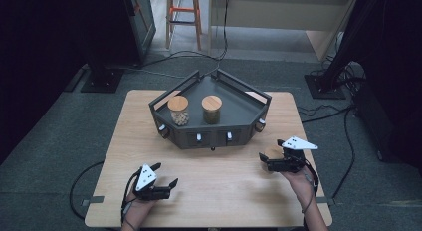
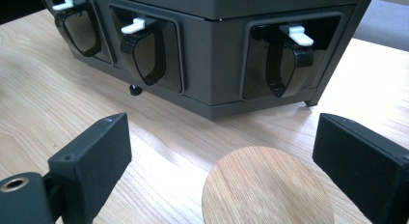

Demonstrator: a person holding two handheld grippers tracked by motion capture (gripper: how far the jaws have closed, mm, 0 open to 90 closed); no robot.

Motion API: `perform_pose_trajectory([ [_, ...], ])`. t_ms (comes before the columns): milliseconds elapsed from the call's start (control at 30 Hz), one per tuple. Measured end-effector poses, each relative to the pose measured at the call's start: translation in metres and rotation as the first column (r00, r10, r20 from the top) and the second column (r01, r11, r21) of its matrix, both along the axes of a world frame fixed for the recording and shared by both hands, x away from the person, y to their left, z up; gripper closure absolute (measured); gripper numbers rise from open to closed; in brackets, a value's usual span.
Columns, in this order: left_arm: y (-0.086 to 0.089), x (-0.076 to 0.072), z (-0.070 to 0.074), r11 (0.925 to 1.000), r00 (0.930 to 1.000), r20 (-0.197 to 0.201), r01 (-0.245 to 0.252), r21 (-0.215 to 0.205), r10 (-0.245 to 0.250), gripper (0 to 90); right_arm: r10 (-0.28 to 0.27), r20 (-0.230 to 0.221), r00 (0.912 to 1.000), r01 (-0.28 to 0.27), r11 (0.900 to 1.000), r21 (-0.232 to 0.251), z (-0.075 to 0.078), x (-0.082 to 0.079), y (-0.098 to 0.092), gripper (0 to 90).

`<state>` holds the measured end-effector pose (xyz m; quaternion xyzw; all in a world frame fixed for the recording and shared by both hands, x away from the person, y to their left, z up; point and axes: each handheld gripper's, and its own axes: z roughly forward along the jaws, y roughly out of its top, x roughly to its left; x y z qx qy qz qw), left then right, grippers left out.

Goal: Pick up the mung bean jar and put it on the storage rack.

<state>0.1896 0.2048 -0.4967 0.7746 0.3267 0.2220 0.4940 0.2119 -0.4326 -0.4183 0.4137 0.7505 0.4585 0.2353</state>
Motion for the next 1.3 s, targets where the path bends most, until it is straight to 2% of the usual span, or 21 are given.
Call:
perform_pose_trajectory([
  [433, -0.001, 0.000, 0.000, 1.0000, 1.0000, 0.000, 0.001, 0.000, -0.001, 11.1, -0.037, -0.025, 0.9990, 0.037, 0.999, -0.010, -0.011, -0.003, -0.006, 6.3],
  [533, -0.001, 0.000, 0.000, 1.0000, 1.0000, 0.000, 0.001, 0.001, -0.001, 11.1, -0.046, -0.029, 0.9985, 0.046, 0.999, -0.025, -0.014, -0.002, -0.005, 6.2],
  [633, 0.000, 0.000, 0.000, 1.0000, 1.0000, 0.000, 0.000, 0.001, 0.000, 11.1, -0.055, -0.040, 0.9976, 0.055, 0.998, -0.017, -0.018, -0.002, -0.006, 6.2],
  [967, -0.001, 0.000, 0.000, 1.0000, 1.0000, 0.001, 0.000, 0.002, 0.000, 11.1, -0.059, -0.059, 0.9965, 0.058, 0.998, -0.018, -0.026, -0.001, -0.005, 6.2],
  [1300, 0.000, 0.000, 0.000, 1.0000, 1.0000, -0.001, -0.004, 0.003, 0.004, 11.1, -0.072, -0.070, 0.9950, 0.069, 0.997, -0.046, -0.032, 0.000, -0.002, 6.2],
])
